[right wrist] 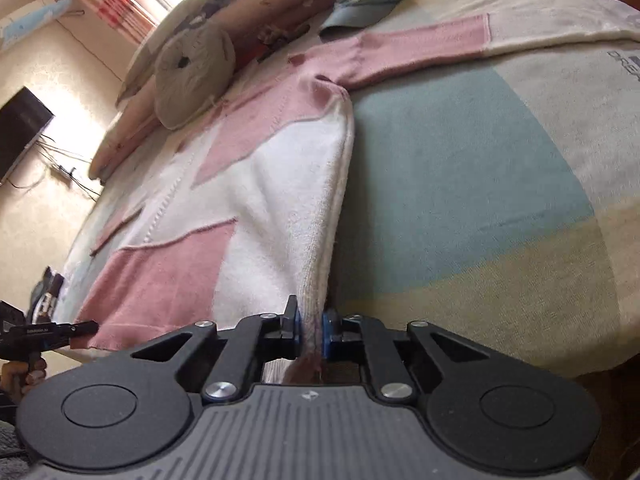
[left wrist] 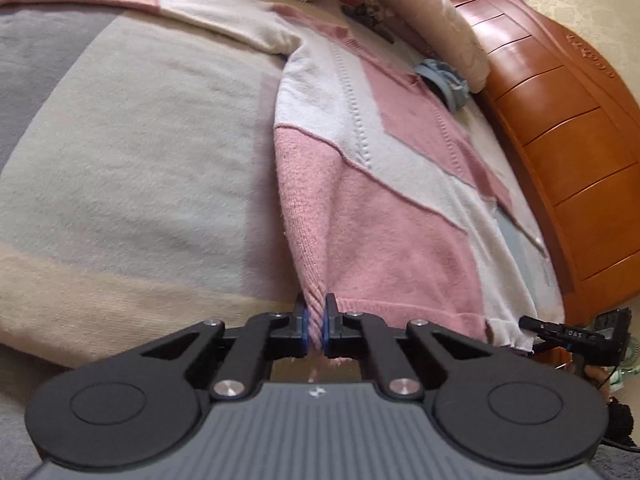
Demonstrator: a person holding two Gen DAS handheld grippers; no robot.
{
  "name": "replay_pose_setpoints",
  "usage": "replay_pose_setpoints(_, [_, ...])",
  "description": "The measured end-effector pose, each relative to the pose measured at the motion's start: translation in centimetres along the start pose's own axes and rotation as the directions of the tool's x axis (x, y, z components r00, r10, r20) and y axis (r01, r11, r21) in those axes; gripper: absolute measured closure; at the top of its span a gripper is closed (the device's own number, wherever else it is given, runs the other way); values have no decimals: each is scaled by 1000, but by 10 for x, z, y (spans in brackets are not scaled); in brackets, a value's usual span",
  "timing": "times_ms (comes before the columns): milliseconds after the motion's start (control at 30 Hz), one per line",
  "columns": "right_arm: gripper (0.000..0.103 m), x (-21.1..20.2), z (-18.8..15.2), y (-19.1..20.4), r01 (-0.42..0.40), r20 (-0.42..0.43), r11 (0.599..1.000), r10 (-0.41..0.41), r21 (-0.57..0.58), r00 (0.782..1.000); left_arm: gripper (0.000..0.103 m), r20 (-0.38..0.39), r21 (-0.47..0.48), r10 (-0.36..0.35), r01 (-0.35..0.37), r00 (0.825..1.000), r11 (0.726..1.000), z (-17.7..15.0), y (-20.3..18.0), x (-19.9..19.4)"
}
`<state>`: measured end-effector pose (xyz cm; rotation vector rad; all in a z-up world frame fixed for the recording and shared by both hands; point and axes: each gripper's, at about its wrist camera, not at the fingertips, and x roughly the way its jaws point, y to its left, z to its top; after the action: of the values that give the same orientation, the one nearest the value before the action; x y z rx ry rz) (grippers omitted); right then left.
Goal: Fold clothes
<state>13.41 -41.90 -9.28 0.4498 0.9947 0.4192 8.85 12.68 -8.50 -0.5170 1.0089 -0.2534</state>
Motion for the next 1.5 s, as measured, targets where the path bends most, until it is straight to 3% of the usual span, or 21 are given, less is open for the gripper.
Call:
replay_pose_setpoints(67, [87, 2, -3, -3, 32, -22, 999, -32, 0, 999, 96, 24, 33, 40, -41, 999, 999, 5, -1, -9])
replay_pose_setpoints(167, [83, -15, 8, 5, 58, 61, 998, -56, -36, 997, 95, 99, 143, 85, -99, 991, 985, 22, -15, -25])
replay_pose_setpoints(267, [75, -27, 26, 19, 81, 147, 993, -68, -87, 987, 94, 154, 284, 135, -174, 979, 943, 46, -43, -20])
replay_pose_setpoints(400, [69, -10, 57, 49, 112, 196, 974, -72, -199, 978, 81, 149, 435, 116, -171, 982, 884, 68, -75, 14])
replay_pose_setpoints(467, [65, 7, 75, 57, 100, 194, 972, -58, -214, 979, 79, 132, 493, 120, -170, 984, 853, 77, -90, 36])
replay_pose_setpoints(600, [61, 35, 115, 41, 36, 199, 994, -15, -99, 980, 79, 104, 534, 118, -156, 988, 831, 88, -104, 75])
replay_pose_setpoints(733, [49, 61, 154, 17, -31, 209, 998, 21, 46, 978, 75, 79, 508, 112, -137, 991, 850, 97, -101, 98])
replay_pose_setpoints(867, [44, 96, 183, -33, -78, 176, 955, 28, 285, 984, 74, 65, 486, 117, -134, 991, 864, 101, -96, 114])
replay_pose_setpoints(967, [44, 117, 192, -57, -127, 207, 922, 52, 366, 977, 69, 64, 491, 116, -132, 991, 861, 105, -96, 120])
replay_pose_setpoints(1033, [47, 122, 196, -57, -104, 238, 931, 19, 351, 971, 65, 62, 501, 116, -131, 991, 855, 106, -97, 122])
replay_pose_setpoints(1067, [57, 126, 198, -55, -68, 242, 937, -18, 343, 970, 64, 62, 511, 120, -134, 991, 849, 106, -99, 123])
replay_pose_setpoints(1100, [79, 129, 200, -54, -32, 247, 941, -56, 336, 967, 64, 63, 520, 123, -138, 990, 843, 107, -100, 124])
replay_pose_setpoints(1133, [90, 132, 202, -53, 5, 252, 944, -93, 329, 963, 64, 61, 527, 126, -139, 990, 839, 107, -101, 125])
replay_pose_setpoints(1300, [91, 135, 218, -35, 198, 323, 958, -257, 206, 911, 62, 55, 543, 127, -136, 990, 828, 108, -102, 125])
replay_pose_setpoints(1400, [90, 137, 227, -34, 239, 311, 955, -284, 176, 907, 62, 65, 546, 123, -139, 990, 826, 111, -103, 123])
replay_pose_setpoints(1500, [82, 130, 223, -31, 239, 244, 955, -278, 177, 929, 62, 94, 558, 114, -147, 989, 817, 116, -106, 119])
